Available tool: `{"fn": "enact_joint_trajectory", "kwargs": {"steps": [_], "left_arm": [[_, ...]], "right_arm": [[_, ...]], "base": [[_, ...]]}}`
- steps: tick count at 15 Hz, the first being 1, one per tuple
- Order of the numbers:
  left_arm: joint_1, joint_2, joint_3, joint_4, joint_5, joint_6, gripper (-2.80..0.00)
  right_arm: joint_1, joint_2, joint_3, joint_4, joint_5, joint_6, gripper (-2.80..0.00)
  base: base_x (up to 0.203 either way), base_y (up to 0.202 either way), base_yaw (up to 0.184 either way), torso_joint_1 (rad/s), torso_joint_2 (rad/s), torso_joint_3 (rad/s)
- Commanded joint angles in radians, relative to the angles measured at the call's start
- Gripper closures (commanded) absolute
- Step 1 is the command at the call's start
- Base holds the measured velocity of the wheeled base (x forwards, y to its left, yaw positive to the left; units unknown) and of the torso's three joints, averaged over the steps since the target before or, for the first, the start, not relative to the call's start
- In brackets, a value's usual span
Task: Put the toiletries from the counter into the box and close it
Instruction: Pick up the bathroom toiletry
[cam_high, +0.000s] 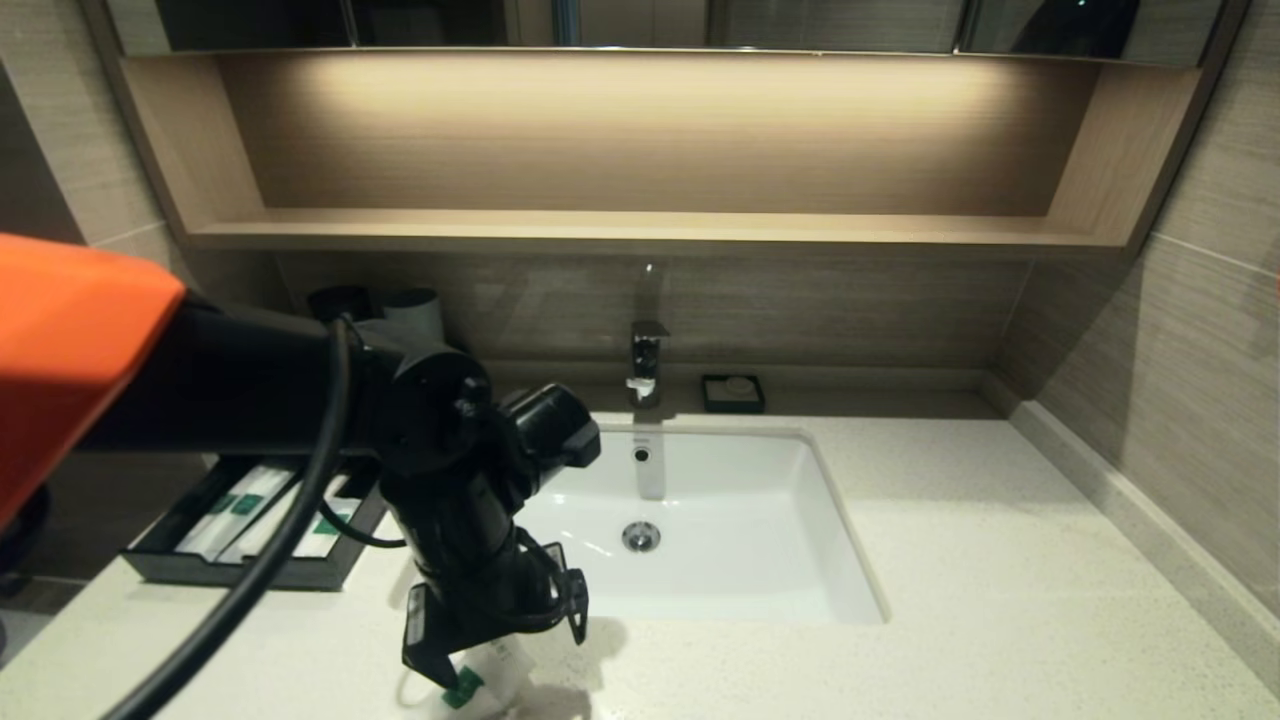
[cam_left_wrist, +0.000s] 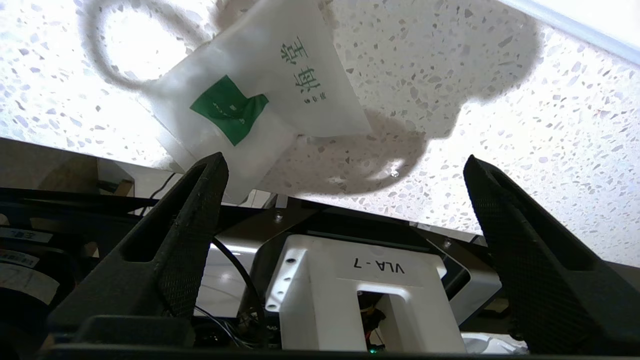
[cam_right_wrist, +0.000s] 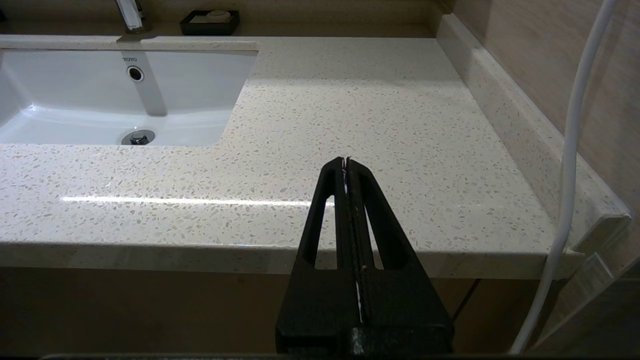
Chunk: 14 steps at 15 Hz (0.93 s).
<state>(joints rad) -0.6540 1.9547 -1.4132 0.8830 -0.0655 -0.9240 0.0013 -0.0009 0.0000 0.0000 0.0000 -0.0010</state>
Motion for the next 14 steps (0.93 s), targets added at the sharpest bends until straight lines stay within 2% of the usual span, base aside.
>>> {"fn": "enact_joint_trajectory", "kwargs": {"steps": [1,4,8,14], "left_arm": [[0.018,0.006,-0.014,0.011,0.000,0.007,-2.80],[0.044,0.025,-0.048,0.045,0.000,0.031,-2.80],[0.060,0.082,-0.122,0.161,0.005,0.045,-2.80],[0.060,0.142,-0.120,0.151,0.006,0.043,-2.80]], "right_arm": [[0.000,0.001,0.002,0.000,0.000,-0.001,0.00],[0.000,0.001,0.002,0.000,0.000,-0.001,0.00],[0.000,0.001,0.002,0.000,0.000,-0.001,0.00],[0.000,0.001,0.002,0.000,0.000,-0.001,0.00]], "base": [[0.000,0.000,0.000,0.000,0.00,0.000],[0.000,0.000,0.000,0.000,0.00,0.000],[0.000,0.000,0.000,0.000,0.00,0.000],[0.000,0.000,0.000,0.000,0.00,0.000]]}}
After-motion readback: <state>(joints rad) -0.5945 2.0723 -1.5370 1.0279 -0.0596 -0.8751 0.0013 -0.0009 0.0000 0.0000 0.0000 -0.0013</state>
